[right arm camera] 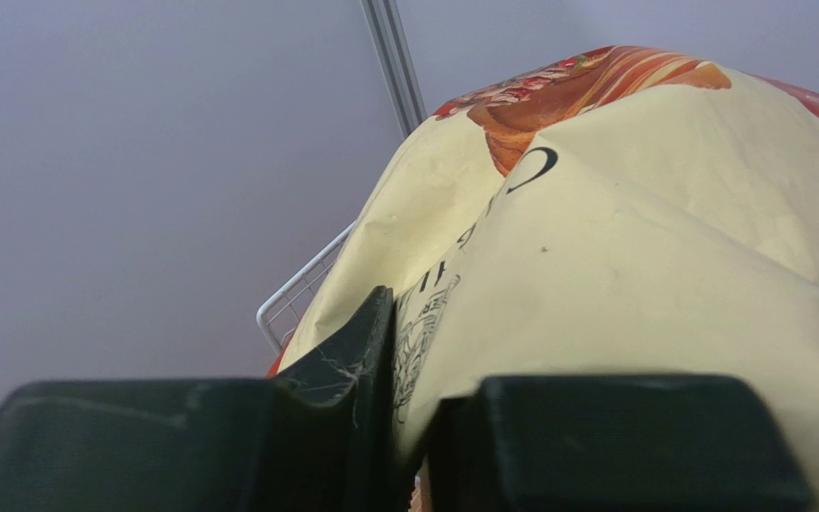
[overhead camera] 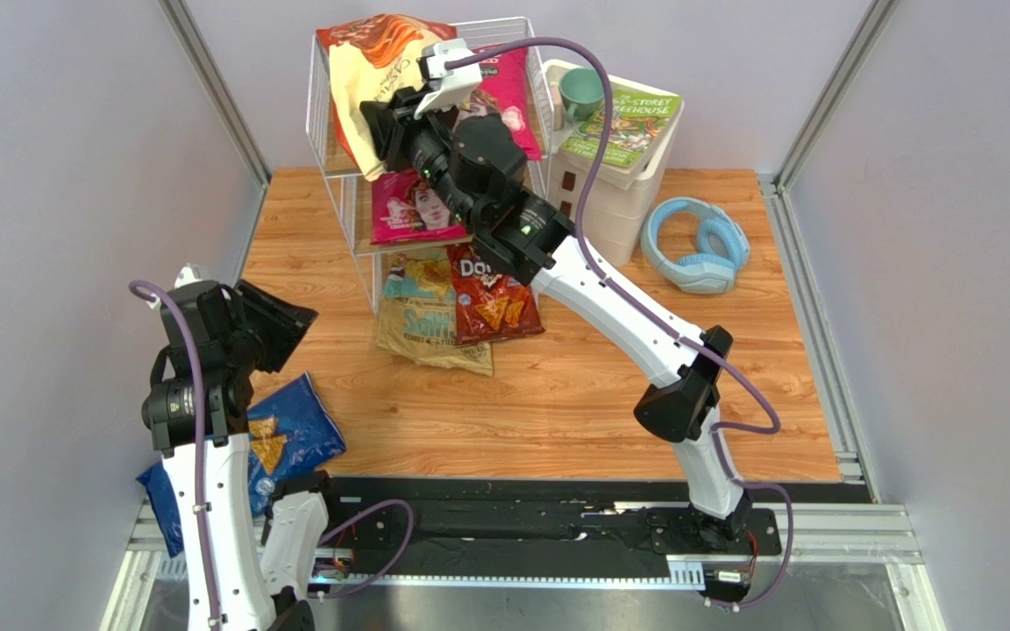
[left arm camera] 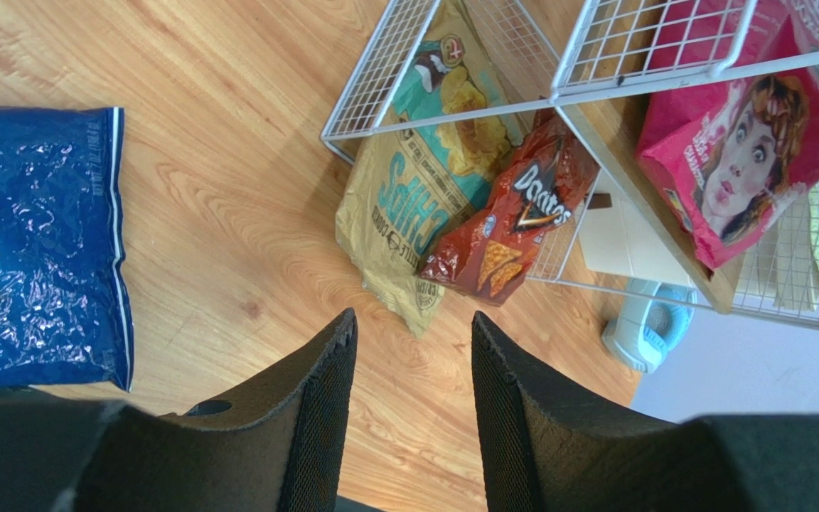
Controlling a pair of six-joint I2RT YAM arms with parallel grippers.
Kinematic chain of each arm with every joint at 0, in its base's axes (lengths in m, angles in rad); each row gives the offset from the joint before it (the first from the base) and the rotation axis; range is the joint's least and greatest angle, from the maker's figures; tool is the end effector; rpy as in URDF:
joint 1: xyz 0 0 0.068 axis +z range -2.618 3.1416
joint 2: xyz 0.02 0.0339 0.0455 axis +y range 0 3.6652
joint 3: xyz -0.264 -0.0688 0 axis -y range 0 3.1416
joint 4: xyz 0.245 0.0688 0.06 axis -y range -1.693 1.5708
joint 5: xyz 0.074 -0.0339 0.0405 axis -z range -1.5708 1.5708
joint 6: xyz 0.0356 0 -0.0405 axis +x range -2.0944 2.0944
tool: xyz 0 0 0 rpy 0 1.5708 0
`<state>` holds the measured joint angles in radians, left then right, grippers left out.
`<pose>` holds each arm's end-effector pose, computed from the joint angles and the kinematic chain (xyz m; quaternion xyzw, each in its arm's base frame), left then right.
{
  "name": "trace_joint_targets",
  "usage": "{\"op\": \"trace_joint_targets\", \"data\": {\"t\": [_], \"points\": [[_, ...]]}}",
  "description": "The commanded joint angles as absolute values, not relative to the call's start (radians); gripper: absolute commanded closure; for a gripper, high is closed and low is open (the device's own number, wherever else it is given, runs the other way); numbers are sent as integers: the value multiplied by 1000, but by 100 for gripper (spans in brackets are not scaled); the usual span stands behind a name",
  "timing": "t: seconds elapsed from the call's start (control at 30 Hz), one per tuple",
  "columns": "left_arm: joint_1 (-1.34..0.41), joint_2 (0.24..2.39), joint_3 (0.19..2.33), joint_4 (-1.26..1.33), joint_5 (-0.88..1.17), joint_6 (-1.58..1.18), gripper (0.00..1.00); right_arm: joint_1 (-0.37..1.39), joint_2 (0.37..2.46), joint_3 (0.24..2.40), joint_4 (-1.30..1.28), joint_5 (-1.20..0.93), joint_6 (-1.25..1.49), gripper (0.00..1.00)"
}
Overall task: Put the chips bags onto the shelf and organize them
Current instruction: Place the potato chip on the shelf.
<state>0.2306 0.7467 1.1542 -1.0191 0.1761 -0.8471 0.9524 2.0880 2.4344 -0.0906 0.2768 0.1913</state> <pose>0.1150 0.0206 0.3824 -0.4187 0.7793 -0.2138 0.4143 0.2777 0.3735 0.5100 -0.1234 0.6026 0.3534 0.7049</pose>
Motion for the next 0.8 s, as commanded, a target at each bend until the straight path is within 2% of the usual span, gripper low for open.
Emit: {"op": "trace_joint_targets", "data": {"t": [0.0,0.03,0.1,0.2,0.43,0.47,0.5,0.67,0.77], "points": [[222,738,1137,-1012,167,-824,50,945,2091,2499,-23,330,175,68],[224,738,1137,-1015,167,-824,50,943,2085,2493,-23,306,193,63],[224,736,1135,-1017,163,-821,50,943,2051,2467,-25,267,209,63],[224,735,1132,-1022,160,-818,50,943,2007,2413,-9,218,258,53],[224,716,1111,-1034,153,-815,50,945,1939,2399,-63,163,331,46],[224,716,1111,-1035,155,-813,50,945,1928,2390,-66,158,339,41],[224,718,1112,-1037,153,-811,50,945,1912,2378,-72,158,344,40],[221,723,1120,-1040,163,-815,50,943,1842,2290,-86,164,353,42],[224,719,1120,-1040,161,-813,50,942,1781,2174,-51,208,350,47]]}}
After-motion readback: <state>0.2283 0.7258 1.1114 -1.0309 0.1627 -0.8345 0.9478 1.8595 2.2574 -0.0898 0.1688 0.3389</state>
